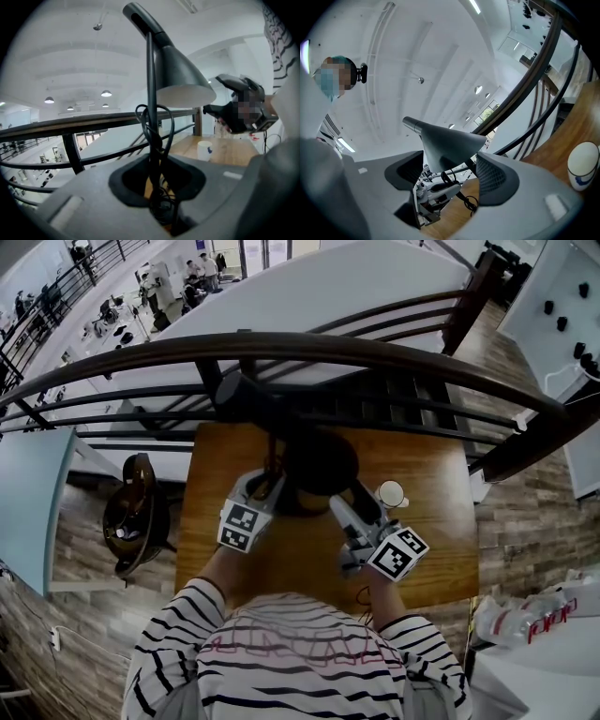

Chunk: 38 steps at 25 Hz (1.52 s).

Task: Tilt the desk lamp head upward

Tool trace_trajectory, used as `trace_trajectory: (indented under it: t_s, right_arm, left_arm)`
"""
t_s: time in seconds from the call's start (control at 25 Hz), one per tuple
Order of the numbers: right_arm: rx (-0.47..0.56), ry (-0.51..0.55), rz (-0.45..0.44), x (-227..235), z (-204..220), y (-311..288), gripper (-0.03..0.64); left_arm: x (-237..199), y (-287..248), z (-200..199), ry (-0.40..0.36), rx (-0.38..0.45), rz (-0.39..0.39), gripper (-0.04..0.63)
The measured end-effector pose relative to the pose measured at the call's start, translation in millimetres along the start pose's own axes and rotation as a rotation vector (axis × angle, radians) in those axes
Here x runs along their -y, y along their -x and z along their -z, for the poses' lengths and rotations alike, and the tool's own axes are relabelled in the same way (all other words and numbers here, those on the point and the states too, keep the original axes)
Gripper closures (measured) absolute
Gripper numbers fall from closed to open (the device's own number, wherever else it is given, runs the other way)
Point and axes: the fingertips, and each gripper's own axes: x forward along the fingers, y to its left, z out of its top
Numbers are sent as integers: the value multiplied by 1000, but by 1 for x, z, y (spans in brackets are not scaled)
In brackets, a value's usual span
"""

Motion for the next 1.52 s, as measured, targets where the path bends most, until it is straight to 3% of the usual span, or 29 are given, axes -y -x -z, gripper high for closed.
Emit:
trace_trajectory:
  t_s: [0.48, 1.04, 1.52]
  right_arm:
    - [-9, -47, -23, -6, -2, -2, 232]
    - [47, -54, -2, -14, -33, 7, 215]
    - [123, 59, 3, -29, -89, 17, 210]
  left_arm:
    - [-4, 1, 6, 31, 5, 13, 515]
    - [-4, 5, 5, 53, 8, 13, 514]
    - [-5, 6, 9, 71, -4, 6, 514]
